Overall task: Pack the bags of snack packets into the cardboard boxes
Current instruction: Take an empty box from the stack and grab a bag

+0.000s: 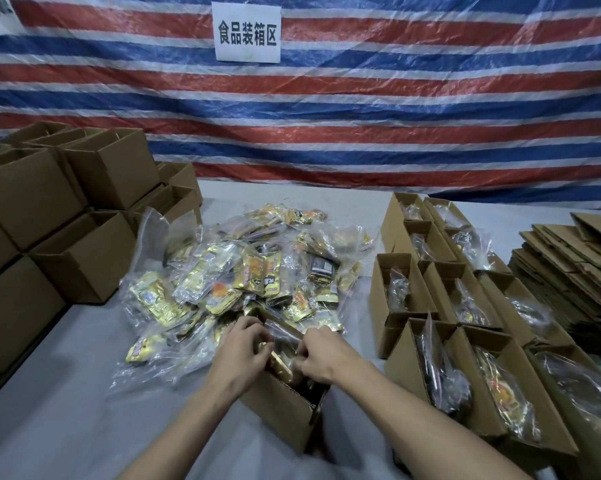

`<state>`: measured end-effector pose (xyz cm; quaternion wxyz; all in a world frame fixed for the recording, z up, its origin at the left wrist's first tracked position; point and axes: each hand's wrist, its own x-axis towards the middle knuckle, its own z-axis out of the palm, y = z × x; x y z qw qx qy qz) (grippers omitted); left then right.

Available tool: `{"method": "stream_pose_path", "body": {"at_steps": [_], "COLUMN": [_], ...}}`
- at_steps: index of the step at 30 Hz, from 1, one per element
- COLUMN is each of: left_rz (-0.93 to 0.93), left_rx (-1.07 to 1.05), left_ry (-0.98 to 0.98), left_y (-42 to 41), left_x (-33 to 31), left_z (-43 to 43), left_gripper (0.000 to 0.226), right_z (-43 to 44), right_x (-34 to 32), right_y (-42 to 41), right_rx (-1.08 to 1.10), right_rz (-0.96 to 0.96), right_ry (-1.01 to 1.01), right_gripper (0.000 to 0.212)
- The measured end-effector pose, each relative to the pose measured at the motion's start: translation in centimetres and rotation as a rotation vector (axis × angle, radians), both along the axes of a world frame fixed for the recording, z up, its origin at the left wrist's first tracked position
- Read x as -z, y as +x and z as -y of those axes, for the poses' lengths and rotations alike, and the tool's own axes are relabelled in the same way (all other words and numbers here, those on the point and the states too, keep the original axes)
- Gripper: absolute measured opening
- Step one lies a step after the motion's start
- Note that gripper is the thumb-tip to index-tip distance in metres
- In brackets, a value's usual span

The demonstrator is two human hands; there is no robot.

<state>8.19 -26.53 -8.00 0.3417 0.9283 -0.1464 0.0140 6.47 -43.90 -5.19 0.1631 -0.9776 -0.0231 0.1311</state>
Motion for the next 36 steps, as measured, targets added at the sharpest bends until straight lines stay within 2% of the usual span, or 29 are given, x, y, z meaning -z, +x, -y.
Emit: {"method": "stream_pose_path", "body": {"at_steps": [6,9,12,15,18,23,26,36], "left_rz": [0.166,0.151,0.246,0.297,0.252,0.145,0.103,0.1], "left_rx": [-0.118,-0.196,-0.217,-0.172,-0.087,-0.043,-0.011,0.109], "left_ry": [-0.079,-0.295,-0.537,-0.662,-0.624,-0.494,-0.495,-0.5], "left_y": [0.1,0.3,1.0,2.3,3.8,5.6,7.3,11.7], "left_x": [0.5,-0.5,-3.5,-6.6,-8.0,-6.5,-6.7,-6.8], "left_z": [1.4,2.4,3.9,5.7,7.3,9.2,11.4,14.8], "left_gripper": [0.017,0.021,0.04,0.048,0.047,0.037,0.035,0.019], "right_z": [1.7,3.3,5.2,7.3,9.8,13.6,15.2,20.1], "right_x": [1.1,-0.5,-4.6,-9.3,-12.4,-14.2,-13.5,-9.4], "right_y": [-0.3,0.2,2.1,4.9,8.3,13.9,16.9,23.9], "right_rx": [0.103,0.17,0.226,0.328,0.447,0.579,0.656,0.766], "right_rz": [0.011,0.02,0.108,0.211,0.3,0.436,0.452,0.457], "right_ry": [0.209,0.304,0.373,0.399,0.431,0.294,0.234,0.144], "right_gripper": [0.035,0.037,0.038,0.036,0.028,0.023,0.029,0.017]}}
